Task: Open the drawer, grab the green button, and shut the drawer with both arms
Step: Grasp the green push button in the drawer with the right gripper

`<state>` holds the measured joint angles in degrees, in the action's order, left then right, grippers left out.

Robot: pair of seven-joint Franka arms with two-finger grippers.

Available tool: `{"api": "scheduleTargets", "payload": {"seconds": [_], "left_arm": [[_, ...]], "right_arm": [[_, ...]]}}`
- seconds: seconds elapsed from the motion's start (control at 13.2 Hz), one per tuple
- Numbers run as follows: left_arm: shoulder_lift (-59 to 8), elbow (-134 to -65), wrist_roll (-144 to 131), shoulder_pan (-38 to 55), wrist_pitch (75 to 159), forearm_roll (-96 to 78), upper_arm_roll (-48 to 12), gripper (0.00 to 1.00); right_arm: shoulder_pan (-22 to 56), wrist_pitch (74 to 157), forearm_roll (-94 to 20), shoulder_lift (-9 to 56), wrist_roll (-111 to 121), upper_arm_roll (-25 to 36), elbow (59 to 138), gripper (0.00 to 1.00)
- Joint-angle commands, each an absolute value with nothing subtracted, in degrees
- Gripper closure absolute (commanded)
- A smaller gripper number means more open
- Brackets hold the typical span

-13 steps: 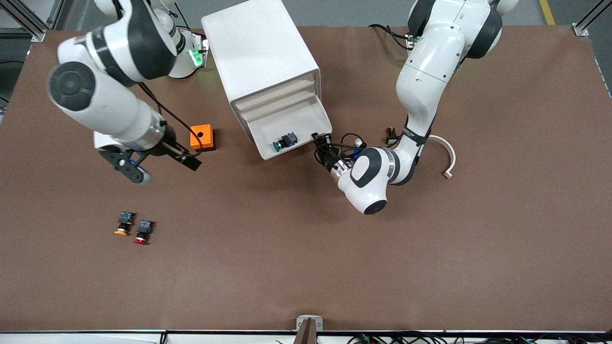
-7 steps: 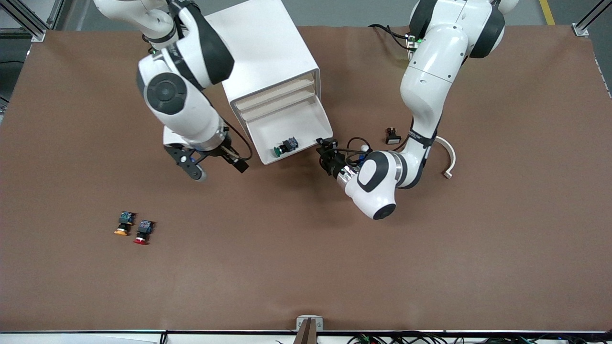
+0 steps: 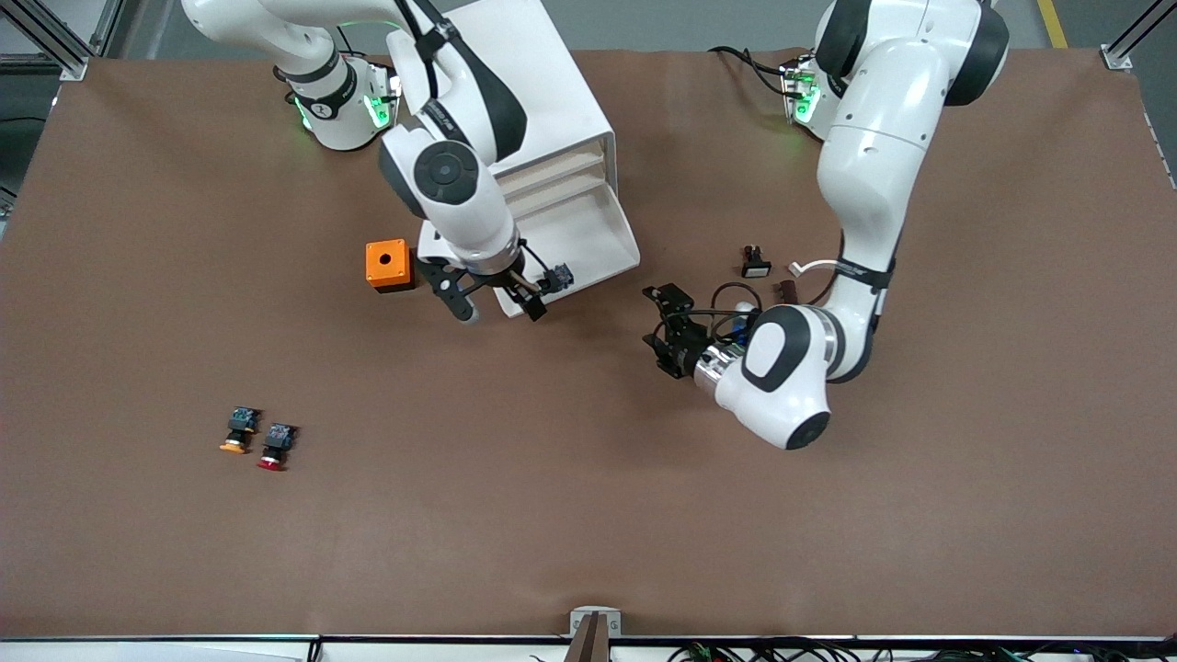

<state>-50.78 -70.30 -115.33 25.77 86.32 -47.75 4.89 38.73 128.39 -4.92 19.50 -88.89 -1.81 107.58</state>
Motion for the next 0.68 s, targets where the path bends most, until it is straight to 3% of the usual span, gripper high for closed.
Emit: {"api": "scheduleTargets", "payload": {"seconds": [0.0, 0.38, 0.61], "left_arm": [[-46.7, -68.7, -112.2, 26.5, 86.2, -41.0, 8.2, 0.01], [-43.4, -68.6, -98.7, 27.2, 86.1, -34.7, 13.1, 0.01], [-41.0, -68.7, -87.9, 27.1, 86.1, -30.8, 13.4, 0.01]], "right_arm": [[41.4, 131.5, -5.3, 19.3, -92.1, -1.4, 109.9, 0.0], [44.4, 141.1, -5.3, 19.2, -94.7, -1.4, 116.6, 0.0], [44.5, 141.4, -5.3, 19.2, -94.7, -1.4, 117.0, 0.13]]}}
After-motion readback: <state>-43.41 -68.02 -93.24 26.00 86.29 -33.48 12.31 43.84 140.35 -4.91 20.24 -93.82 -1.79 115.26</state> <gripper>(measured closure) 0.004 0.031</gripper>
